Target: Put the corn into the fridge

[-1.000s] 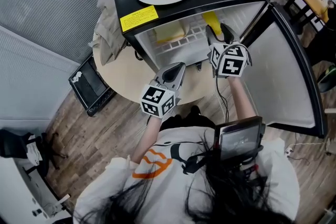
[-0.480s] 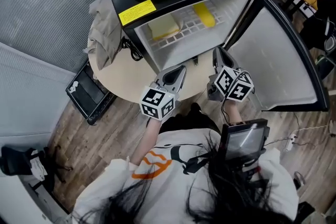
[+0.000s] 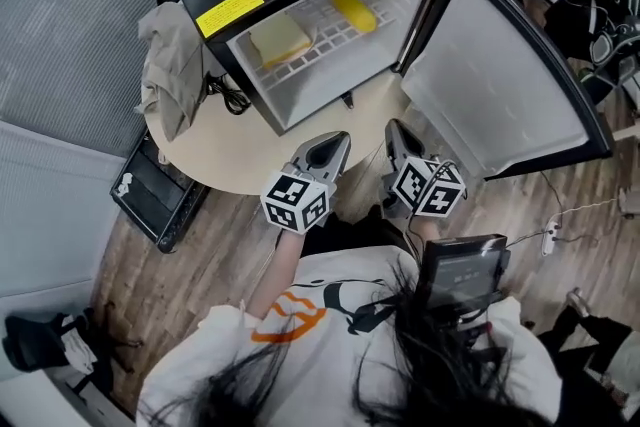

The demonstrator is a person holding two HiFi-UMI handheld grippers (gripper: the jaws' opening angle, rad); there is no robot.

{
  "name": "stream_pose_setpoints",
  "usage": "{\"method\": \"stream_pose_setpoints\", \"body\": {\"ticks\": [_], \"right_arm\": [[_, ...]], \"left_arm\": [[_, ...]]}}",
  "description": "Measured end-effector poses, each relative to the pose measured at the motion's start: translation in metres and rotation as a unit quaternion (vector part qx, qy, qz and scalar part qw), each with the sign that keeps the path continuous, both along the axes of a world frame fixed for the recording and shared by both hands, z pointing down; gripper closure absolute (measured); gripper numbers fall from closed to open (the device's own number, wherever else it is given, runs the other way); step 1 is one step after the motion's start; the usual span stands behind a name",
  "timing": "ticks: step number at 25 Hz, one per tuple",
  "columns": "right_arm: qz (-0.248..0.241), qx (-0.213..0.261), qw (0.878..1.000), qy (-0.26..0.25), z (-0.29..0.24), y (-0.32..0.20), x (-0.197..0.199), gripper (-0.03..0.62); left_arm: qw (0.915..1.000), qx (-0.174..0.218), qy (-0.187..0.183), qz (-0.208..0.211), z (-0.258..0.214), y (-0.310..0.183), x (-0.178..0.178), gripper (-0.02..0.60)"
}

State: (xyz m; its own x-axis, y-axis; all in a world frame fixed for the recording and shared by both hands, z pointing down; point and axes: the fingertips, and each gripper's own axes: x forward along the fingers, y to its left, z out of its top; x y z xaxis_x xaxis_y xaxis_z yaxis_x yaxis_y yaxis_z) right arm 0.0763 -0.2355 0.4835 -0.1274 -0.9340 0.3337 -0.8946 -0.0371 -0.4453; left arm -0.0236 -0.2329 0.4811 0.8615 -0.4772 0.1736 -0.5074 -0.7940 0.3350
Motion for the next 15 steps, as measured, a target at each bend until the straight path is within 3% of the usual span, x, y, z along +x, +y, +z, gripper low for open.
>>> {"method": "stream_pose_setpoints", "body": {"ticks": [5, 12, 15], "right_arm": [[-0.024, -0.004, 1.000, -0.009, -0.001, 0.018, -0.010, 0.576], [-0.071, 0.004, 0.997, 0.007, -0.009, 0.046, -0.005, 0.577], [-0.084, 0.003, 0.996, 0.005, -0.008, 0.068, 0.005, 0.577]], "left_arm": [[1.0000, 0.008, 0.003, -0.002, -0.008, 0.011, 0.006, 0.571], [0.9990, 0.020, 0.004, -0.039, -0.024, 0.034, 0.017, 0.571], [0.9977, 0.038, -0.021, -0.052, -0.026, 0.058, 0.028, 0.571]]}}
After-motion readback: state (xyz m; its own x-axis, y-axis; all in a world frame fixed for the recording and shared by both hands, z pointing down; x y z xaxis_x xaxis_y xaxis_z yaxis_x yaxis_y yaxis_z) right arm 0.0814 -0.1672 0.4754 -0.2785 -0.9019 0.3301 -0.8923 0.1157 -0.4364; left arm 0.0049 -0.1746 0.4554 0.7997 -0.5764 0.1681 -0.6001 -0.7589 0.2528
